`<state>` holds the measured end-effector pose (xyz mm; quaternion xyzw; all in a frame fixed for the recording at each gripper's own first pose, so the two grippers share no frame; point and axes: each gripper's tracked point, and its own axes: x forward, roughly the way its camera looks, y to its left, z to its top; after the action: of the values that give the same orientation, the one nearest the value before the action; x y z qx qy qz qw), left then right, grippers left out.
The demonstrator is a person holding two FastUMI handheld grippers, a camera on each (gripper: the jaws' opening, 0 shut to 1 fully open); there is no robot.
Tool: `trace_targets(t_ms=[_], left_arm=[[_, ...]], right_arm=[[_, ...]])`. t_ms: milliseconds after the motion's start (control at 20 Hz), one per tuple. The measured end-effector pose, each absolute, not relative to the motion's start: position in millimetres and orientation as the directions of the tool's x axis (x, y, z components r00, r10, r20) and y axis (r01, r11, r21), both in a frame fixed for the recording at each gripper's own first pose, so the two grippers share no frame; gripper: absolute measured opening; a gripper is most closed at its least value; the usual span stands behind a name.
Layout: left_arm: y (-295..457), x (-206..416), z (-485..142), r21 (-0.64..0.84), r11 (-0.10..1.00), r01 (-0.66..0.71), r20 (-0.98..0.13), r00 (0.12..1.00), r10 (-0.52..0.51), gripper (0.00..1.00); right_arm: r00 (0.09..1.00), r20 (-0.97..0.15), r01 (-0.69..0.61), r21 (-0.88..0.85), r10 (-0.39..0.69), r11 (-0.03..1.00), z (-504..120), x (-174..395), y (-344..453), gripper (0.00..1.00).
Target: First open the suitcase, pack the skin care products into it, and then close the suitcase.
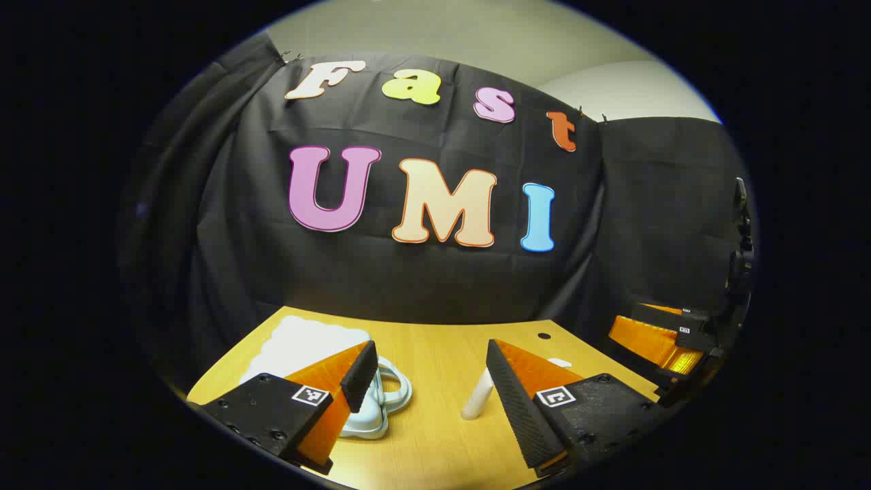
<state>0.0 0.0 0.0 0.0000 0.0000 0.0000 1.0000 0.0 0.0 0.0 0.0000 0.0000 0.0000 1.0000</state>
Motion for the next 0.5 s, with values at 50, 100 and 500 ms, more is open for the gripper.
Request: trace_targets(t_ms=[50, 100, 500], left_arm=[[1.4, 3.6, -3.0, 0.008, 1.0, -0.003, -0.013, 1.0, 0.003, 0.92], [4.0, 7.9, -5.0, 0.017, 1.0, -0.002, -0.028, 1.0, 0.003, 0.94], [10.4, 68.7, -36.2, -0.007, 0.999, 0.054, -0.179, 0.982, -0.054, 0.95]], right_arm=[[1.0, -0.003, -0.002, -0.002, 0.002, 1.0, -0.1, 1.6, 0.0, 0.99], [1.0, -0.006, -0.005, -0.003, 0.005, 1.0, -0.2, 1.7, 1.3, 0.99], [0.999, -0.047, 0.017, -0.018, -0.018, 1.0, -12.5, 3.1, -4.6, 0.99]])
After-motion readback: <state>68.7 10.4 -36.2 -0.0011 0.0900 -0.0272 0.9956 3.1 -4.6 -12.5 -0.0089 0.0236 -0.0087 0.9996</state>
